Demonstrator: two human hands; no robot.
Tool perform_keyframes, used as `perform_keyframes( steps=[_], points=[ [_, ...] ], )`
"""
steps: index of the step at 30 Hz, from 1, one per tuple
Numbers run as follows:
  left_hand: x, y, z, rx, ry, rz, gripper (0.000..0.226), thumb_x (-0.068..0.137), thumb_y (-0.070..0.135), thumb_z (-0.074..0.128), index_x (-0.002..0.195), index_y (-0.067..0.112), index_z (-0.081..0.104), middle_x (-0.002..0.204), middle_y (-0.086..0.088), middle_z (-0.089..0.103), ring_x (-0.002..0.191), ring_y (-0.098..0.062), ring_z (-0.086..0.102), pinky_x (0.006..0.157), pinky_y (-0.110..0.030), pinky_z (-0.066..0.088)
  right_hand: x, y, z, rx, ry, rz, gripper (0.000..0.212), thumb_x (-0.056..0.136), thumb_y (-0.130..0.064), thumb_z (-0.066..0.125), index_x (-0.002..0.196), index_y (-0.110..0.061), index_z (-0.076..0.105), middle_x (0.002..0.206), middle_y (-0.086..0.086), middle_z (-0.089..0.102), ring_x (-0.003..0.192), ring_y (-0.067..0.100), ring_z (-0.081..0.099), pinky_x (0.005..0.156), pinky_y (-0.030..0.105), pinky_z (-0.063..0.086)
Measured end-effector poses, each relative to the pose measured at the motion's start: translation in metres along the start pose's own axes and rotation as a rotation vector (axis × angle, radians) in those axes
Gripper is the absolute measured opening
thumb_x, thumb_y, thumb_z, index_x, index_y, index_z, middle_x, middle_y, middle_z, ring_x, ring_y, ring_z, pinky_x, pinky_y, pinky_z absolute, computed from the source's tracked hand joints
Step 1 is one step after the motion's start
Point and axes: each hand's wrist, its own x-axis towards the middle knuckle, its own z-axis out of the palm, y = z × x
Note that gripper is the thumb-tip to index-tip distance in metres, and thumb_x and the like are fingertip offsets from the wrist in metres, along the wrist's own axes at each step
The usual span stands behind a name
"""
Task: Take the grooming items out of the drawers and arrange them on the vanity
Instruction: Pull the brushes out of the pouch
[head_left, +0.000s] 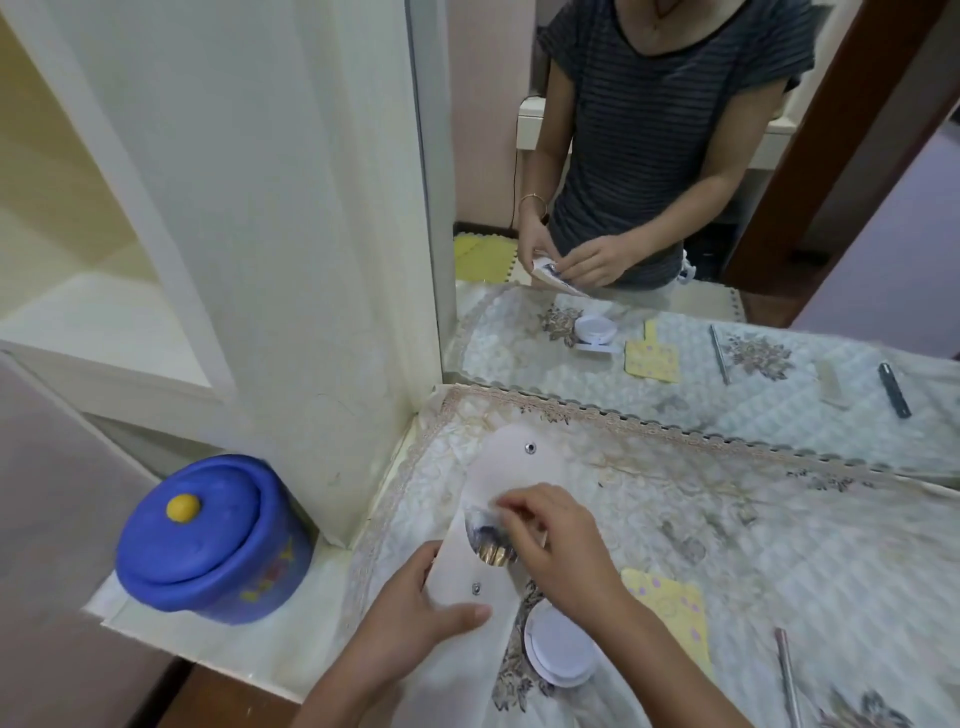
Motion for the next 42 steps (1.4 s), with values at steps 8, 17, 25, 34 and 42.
perform_keyframes(
  steps=[8,17,25,34,42],
  points=[
    [-0.004,-0.006,-0.001,0.076,0.035,0.010,0.050,0.061,0.017,0.083,0.105,0.024,0.060,0.098,0.005,0.072,0.086,0.002,0.066,0.064,-0.008,0.046,-0.016,-0.002,0.007,0.004,-0.083,-0.008,0.031,0.086,-0.025,0.047,0.104,-0.017,0.069,0.093,-0.006,0.064,0.096,0.010,0.048,0.088,0.019,0.037],
    [-0.007,-0.006,-0.005,0.212,0.005,0.028,0.047,0.063,0.016,0.081,0.101,0.033,0.059,0.092,0.015,0.071,0.083,0.008,0.063,0.067,-0.006,0.044,-0.016,0.001,0.008,0.037,-0.213,0.163,0.003,0.085,-0.025,0.061,0.084,-0.023,0.063,0.089,-0.001,0.057,0.083,0.006,0.054,0.078,0.017,0.043],
    [-0.011,-0.013,-0.009,0.202,-0.014,0.017,0.047,0.064,0.018,0.082,0.103,0.032,0.061,0.095,0.013,0.071,0.086,0.008,0.063,0.067,-0.005,0.045,-0.015,0.001,0.011,0.164,-0.302,0.188,0.027,0.075,-0.018,0.071,0.063,-0.033,0.052,0.064,-0.007,0.052,0.060,0.003,0.048,0.060,0.013,0.038],
    [-0.014,-0.022,-0.033,0.210,-0.113,-0.001,0.054,0.060,0.027,0.083,0.109,0.027,0.060,0.103,0.006,0.070,0.091,0.002,0.063,0.079,-0.014,0.048,-0.002,0.011,0.015,0.414,-0.391,0.328,0.017,0.077,-0.010,0.072,0.066,-0.019,0.063,0.064,0.003,0.055,0.062,0.016,0.050,0.061,0.030,0.044],
    [-0.016,-0.030,-0.053,0.211,-0.097,-0.040,0.064,0.046,0.041,0.081,0.106,0.025,0.062,0.099,0.002,0.071,0.084,0.003,0.064,0.074,-0.014,0.048,0.023,0.016,0.003,0.687,-0.251,0.460,0.008,0.080,-0.001,0.064,0.075,-0.007,0.066,0.069,0.009,0.061,0.056,0.012,0.055,0.053,0.018,0.046]
  ],
)
